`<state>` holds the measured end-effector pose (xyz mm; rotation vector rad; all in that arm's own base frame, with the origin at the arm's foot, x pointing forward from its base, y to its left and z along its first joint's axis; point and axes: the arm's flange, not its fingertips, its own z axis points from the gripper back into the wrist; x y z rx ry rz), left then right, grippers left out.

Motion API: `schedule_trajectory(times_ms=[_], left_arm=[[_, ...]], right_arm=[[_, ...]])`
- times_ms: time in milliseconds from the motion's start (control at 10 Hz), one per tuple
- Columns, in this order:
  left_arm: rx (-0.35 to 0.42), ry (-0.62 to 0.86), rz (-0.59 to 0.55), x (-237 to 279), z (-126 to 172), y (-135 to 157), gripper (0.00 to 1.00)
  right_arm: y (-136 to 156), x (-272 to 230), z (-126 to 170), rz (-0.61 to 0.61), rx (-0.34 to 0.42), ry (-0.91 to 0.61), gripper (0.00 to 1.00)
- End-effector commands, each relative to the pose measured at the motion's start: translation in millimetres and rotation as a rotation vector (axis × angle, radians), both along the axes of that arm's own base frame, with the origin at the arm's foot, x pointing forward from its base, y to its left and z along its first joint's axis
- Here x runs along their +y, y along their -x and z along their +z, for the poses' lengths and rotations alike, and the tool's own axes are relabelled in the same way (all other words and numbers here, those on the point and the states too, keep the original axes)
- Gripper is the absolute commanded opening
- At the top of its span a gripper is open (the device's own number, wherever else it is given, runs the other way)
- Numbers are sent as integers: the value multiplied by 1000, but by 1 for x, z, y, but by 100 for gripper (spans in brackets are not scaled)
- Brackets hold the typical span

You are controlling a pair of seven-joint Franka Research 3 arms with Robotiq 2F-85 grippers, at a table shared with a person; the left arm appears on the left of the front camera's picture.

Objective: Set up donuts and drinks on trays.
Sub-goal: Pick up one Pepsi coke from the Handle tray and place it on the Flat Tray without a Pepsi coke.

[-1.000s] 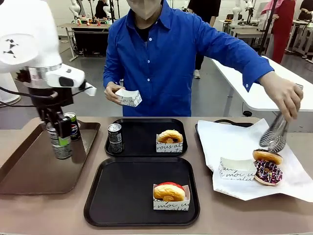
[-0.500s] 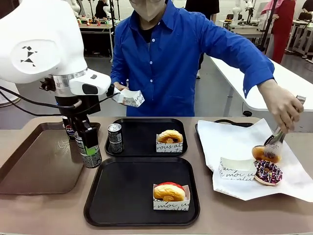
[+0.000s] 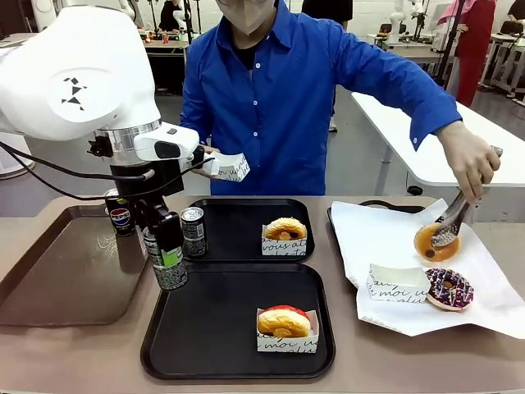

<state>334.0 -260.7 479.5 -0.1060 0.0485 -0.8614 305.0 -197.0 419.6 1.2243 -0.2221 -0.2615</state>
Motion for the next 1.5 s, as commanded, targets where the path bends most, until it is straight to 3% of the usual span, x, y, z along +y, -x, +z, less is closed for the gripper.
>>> schedule_trajectory(times_ms=[0,700,1200,1400], left_arm=[[-15,7,-4,-1,1,1,59],[0,-2,-3,-1,-1,1,59],[83,60,87,-10,-15,-30,59],[108,6,88,-21,-28,-42,59]], right_arm=[[-1,0,0,-3,-6,-10,100],[-1,0,0,-3,-6,-10,100],[-1,0,0,-3,-6,-10,100],[-1,0,0,-3,-6,-10,100]])
